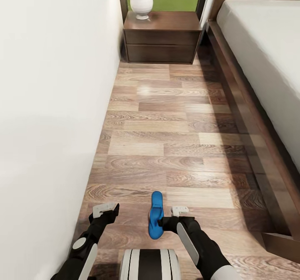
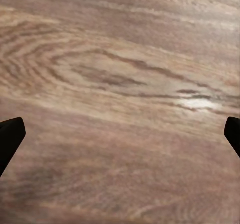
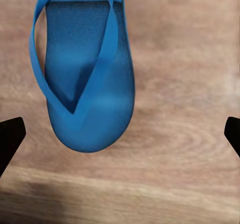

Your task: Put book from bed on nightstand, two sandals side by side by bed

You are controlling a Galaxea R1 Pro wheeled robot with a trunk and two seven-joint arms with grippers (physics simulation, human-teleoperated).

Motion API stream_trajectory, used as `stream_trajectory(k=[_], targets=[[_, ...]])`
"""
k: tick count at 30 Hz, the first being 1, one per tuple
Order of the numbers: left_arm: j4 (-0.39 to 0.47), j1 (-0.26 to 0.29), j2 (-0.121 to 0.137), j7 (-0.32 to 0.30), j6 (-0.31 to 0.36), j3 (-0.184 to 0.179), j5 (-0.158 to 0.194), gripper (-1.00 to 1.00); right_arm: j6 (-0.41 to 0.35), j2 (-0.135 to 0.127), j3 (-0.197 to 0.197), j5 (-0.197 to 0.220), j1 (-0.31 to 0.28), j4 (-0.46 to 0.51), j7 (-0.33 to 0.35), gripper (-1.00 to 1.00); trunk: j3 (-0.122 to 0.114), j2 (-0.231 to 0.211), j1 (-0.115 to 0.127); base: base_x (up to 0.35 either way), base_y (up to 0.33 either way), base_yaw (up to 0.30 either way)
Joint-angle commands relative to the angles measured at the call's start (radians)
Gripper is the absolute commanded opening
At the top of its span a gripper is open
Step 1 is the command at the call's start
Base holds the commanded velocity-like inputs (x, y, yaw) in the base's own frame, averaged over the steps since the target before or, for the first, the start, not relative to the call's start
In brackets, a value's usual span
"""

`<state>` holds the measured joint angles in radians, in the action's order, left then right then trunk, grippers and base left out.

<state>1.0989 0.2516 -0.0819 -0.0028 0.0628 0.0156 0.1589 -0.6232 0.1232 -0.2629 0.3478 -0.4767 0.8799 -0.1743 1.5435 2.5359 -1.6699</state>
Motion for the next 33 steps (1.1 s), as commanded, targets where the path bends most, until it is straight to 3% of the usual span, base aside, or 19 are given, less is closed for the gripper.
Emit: stream_trajectory(k=[1, 33], targets=[[0.002, 0.0, -0.001, 0.0, 0.006, 0.001, 0.01, 1.0, -0.003, 0.0, -0.002, 0.011, 0.0, 0.002, -0.01, 1.0, 0.001, 0.0, 0.0, 0.0, 0.0, 0.0], [0.001, 0.0, 0.0, -0.001, 0.004, 0.001, 0.01, 1.0, -0.003, 0.0, -0.003, 0.011, 0.0, 0.004, -0.008, 1.0, 0.001, 0.0, 0.0, 0.037, 0.019, 0.0]])
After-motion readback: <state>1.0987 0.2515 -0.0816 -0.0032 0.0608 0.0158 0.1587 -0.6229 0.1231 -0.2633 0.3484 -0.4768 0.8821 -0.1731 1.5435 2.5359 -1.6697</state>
